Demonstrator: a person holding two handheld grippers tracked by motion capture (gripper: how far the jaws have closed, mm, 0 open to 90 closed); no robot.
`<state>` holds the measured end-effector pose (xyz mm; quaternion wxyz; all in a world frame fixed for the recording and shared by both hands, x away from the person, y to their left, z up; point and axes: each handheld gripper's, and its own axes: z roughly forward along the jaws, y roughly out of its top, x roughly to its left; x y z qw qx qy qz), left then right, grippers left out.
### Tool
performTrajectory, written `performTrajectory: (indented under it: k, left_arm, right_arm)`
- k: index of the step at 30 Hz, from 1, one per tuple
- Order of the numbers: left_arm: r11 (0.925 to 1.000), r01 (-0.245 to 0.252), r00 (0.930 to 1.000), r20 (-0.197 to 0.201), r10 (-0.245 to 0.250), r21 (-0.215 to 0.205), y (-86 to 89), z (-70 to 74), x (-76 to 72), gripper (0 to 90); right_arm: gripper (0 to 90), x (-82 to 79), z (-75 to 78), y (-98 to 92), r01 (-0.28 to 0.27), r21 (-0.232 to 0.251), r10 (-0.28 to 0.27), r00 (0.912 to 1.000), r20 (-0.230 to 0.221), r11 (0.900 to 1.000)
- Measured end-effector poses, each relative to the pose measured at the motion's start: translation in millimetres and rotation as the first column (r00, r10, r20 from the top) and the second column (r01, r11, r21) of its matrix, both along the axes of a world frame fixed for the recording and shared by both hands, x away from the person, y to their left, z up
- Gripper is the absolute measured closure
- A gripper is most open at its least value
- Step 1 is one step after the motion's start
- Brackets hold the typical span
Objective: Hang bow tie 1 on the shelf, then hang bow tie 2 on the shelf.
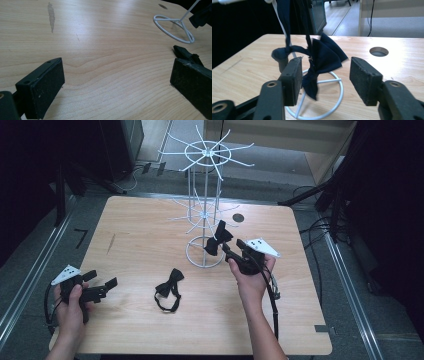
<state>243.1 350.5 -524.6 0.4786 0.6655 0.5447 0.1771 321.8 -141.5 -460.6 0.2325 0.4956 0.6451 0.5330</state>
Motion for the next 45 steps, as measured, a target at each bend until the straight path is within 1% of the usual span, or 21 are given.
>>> performTrajectory:
  k: [3, 4, 11, 13, 14, 17, 19, 20, 23, 24, 30, 37, 45]
  left_arm:
    - [1.0, -0.001, 1.0, 0.0, 0.001, 0.001, -0.1, 0.0, -0.1, 0.0]
    - [1.0, -0.003, 1.0, 0.001, 0.003, 0.0, -0.3, 0.0, -0.1, 0.0]
    - [1.0, -0.004, 1.0, 0.003, 0.004, 0.002, -0.3, 0.1, -0.3, 0.0]
    - [1.0, -0.004, 1.0, 0.003, 0.004, 0.002, -0.3, 0.1, -0.4, 0.0]
    - [1.0, -0.005, 1.0, 0.005, 0.005, 0.001, -0.4, 0.1, -0.5, 0.0]
    - [1.0, -0.004, 1.0, 0.003, 0.004, 0.002, -0.2, 0.1, -0.4, 0.0]
    - [1.0, -0.004, 1.0, 0.003, 0.004, 0.002, -0.3, 0.1, -0.4, 0.0]
    - [1.0, -0.004, 1.0, 0.003, 0.004, 0.002, -0.3, 0.1, -0.4, 0.0]
    - [1.0, -0.005, 1.0, 0.005, 0.005, 0.002, -0.5, 0.1, -0.7, 0.0]
    - [1.0, -0.004, 1.0, 0.005, 0.004, 0.003, -0.4, 0.1, -0.6, 0.0]
    - [1.0, -0.004, 1.0, 0.003, 0.004, 0.003, -0.3, 0.1, -0.4, 0.0]
    - [1.0, -0.005, 1.0, 0.004, 0.005, 0.004, -0.5, 0.1, -0.5, 0.0]
    - [1.0, -0.002, 1.0, 0.002, 0.002, 0.005, -0.7, 0.1, -0.6, 0.0]
  right_arm:
    - [43.5, -2.7, -2.2, -2.7, -0.001, 0.001, 0.001, 1.0, -0.006, 1.0]
    - [43.3, -5.7, -5.4, -6.0, -0.001, -0.001, 0.001, 1.0, -0.009, 1.0]
    - [42.8, -15.0, -15.5, -14.3, -0.006, -0.023, 0.005, 0.9996, -0.027, 1.0]
    - [42.7, -16.9, -17.2, -15.2, -0.009, -0.022, 0.008, 0.9995, -0.032, 1.0]
    - [42.7, -20.5, -21.0, -18.1, -0.015, -0.031, 0.014, 0.9992, -0.037, 0.999]
    - [42.6, -24.9, -25.1, -21.4, -0.022, -0.039, 0.02, 0.9986, -0.049, 0.999]
    - [42.6, -26.3, -26.5, -22.7, -0.025, -0.041, 0.023, 0.9985, -0.05, 0.999]
    - [42.5, -30.3, -29.3, -24.4, -0.027, -0.04, 0.025, 0.9978, -0.061, 0.999]
    - [42.4, -33.0, -31.5, -25.8, -0.036, -0.042, 0.033, 0.9975, -0.063, 0.998]
    - [42.4, -36.6, -34.0, -26.8, -0.041, -0.039, 0.039, 0.9973, -0.062, 0.998]
    - [42.4, -43.8, -37.6, -26.3, -0.054, -0.016, 0.052, 0.9959, -0.074, 0.998]
    - [42.4, -50.5, -40.7, -21.5, -0.067, -0.012, 0.066, 0.9938, -0.09, 0.998]
    - [42.4, -56.0, -39.7, -13.6, -0.092, -0.012, 0.091, 0.992, -0.088, 0.996]
